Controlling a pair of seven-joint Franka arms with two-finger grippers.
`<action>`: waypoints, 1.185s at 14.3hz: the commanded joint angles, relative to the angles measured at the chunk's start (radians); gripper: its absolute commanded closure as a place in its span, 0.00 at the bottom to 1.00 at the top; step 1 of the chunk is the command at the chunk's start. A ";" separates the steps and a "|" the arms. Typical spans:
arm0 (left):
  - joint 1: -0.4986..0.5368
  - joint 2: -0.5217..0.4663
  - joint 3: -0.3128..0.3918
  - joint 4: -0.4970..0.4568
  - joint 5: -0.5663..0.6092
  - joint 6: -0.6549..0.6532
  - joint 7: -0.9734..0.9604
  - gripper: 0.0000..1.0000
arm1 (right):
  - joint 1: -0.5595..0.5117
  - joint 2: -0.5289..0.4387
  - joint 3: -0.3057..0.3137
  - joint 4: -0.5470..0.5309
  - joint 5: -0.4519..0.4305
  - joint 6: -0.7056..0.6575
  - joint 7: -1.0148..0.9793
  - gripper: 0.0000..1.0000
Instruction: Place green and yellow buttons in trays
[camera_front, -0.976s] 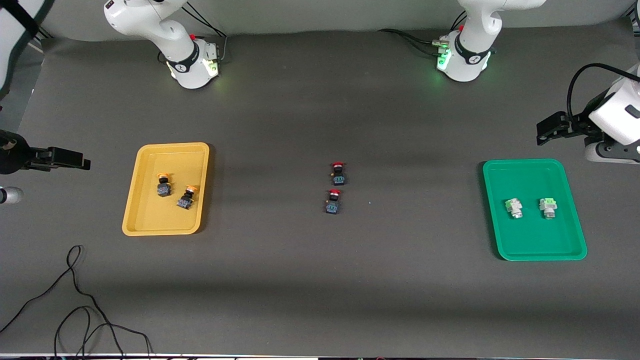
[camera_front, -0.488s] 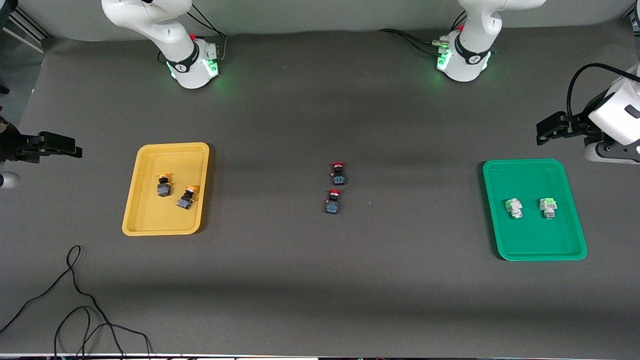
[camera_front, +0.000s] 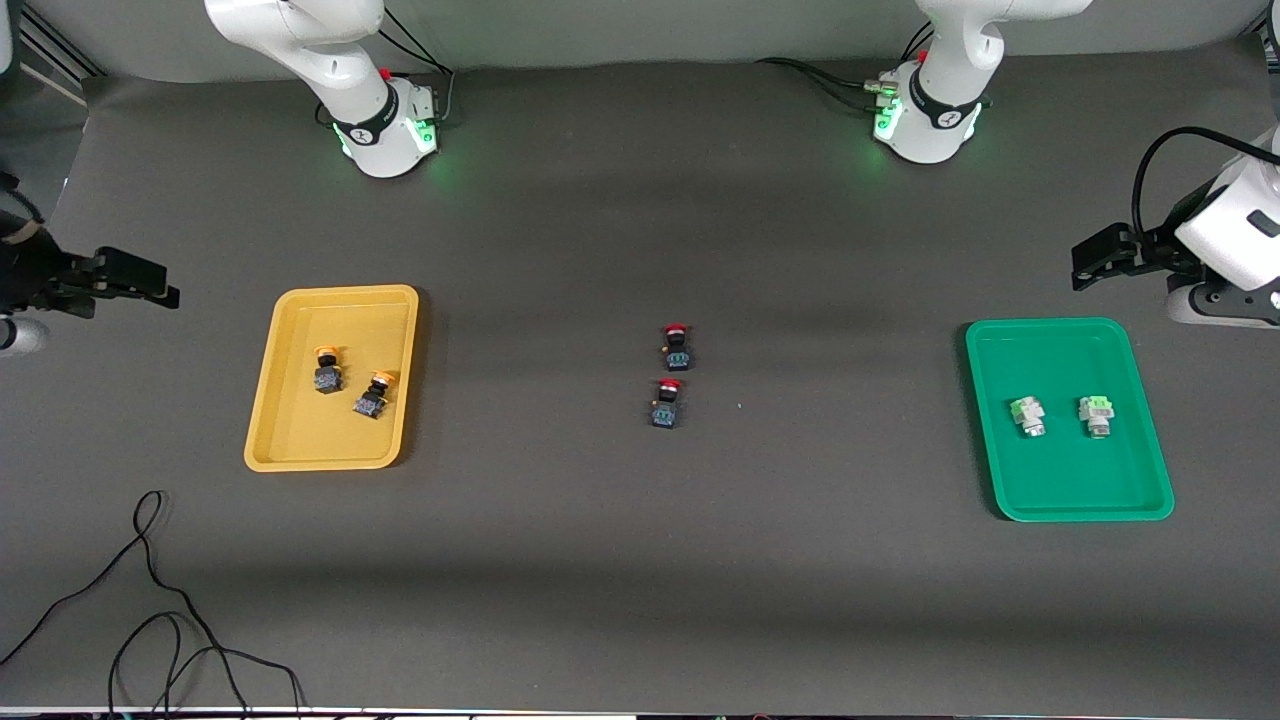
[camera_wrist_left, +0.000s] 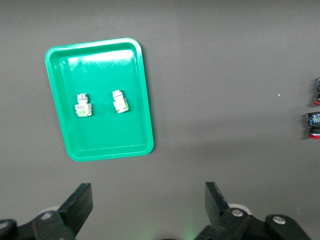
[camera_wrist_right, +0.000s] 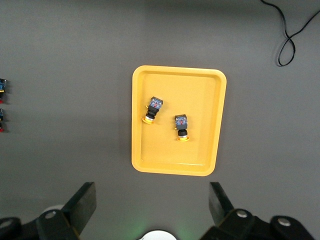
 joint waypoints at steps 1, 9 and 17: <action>-0.005 -0.020 0.000 -0.019 -0.002 0.000 -0.005 0.00 | 0.001 -0.082 0.023 -0.122 -0.062 0.067 0.026 0.00; -0.005 -0.017 0.000 -0.021 -0.002 0.000 -0.007 0.00 | 0.050 -0.035 0.023 -0.066 -0.076 0.076 0.026 0.00; -0.006 -0.015 0.000 -0.021 -0.002 -0.001 -0.005 0.00 | 0.061 -0.032 0.026 -0.066 -0.082 0.078 0.026 0.00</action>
